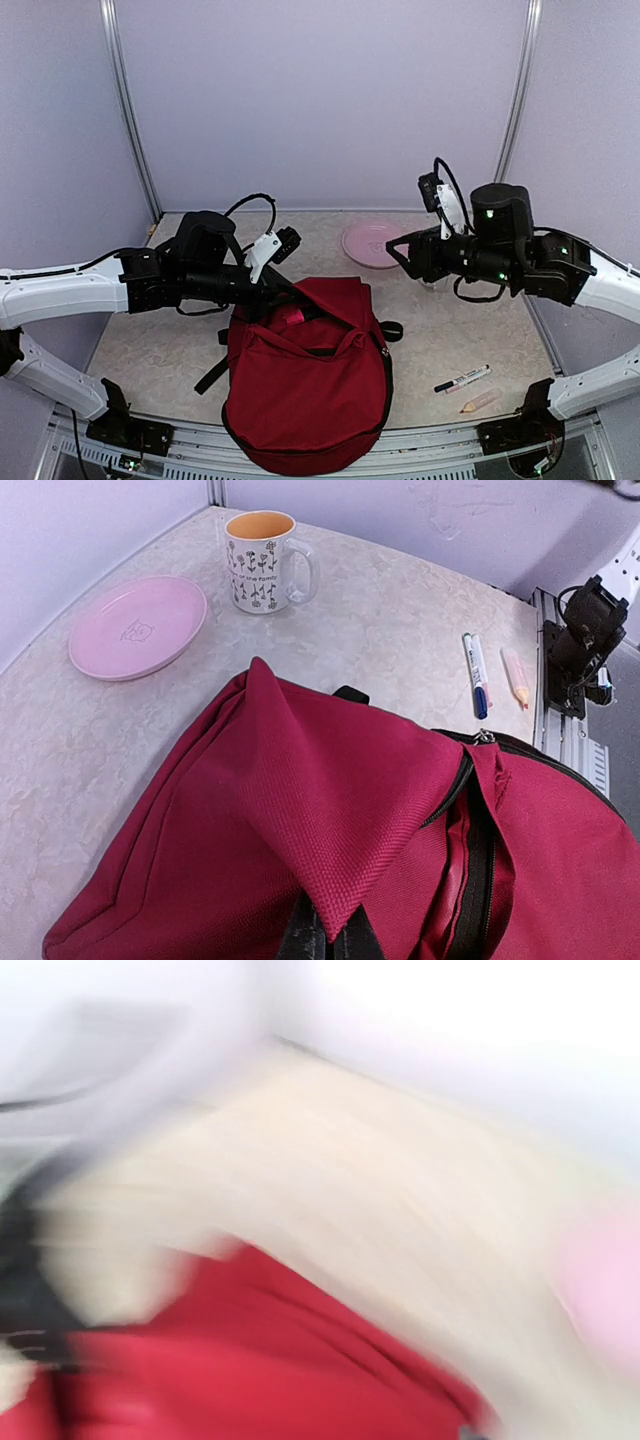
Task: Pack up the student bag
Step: Place the pen in the lower front pocket of the bag, then move the pen to the center of the board.
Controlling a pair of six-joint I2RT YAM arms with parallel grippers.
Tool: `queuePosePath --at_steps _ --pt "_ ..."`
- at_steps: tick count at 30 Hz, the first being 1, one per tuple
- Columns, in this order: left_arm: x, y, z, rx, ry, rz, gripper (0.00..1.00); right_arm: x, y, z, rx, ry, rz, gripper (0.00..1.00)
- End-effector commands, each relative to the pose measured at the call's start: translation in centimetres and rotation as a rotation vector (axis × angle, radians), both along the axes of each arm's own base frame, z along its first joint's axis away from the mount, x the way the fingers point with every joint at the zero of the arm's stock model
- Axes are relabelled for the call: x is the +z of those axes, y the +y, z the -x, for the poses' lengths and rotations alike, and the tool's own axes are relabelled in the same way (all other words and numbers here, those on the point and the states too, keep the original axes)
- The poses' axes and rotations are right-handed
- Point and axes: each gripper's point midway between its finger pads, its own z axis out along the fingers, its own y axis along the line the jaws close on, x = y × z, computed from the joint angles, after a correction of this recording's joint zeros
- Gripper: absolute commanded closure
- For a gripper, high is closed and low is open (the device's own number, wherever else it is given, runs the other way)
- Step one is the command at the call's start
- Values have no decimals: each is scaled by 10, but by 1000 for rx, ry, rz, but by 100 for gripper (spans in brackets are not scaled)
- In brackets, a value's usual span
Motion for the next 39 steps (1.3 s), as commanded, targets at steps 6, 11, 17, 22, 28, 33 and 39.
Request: queuePosePath --at_steps 6,11,17,22,28,33,39 --pt "20 -8 1 -22 -23 68 100 -207 -160 69 -796 873 94 32" --pt "18 -9 2 -26 -19 66 100 -229 -193 97 -983 982 112 30" --pt "17 -10 2 -27 -16 63 100 -239 -209 107 -1099 1020 178 25" --pt "15 -10 2 -28 -12 58 100 -241 -212 107 -1141 1064 208 16" --pt "17 -11 3 -34 -11 62 100 -262 -193 124 -1144 1250 11 19" --pt "14 -11 4 -33 -8 55 100 -289 -192 139 -1185 1363 43 22" --pt "14 -11 3 -32 -10 51 100 -290 -205 131 -1255 1304 147 21"
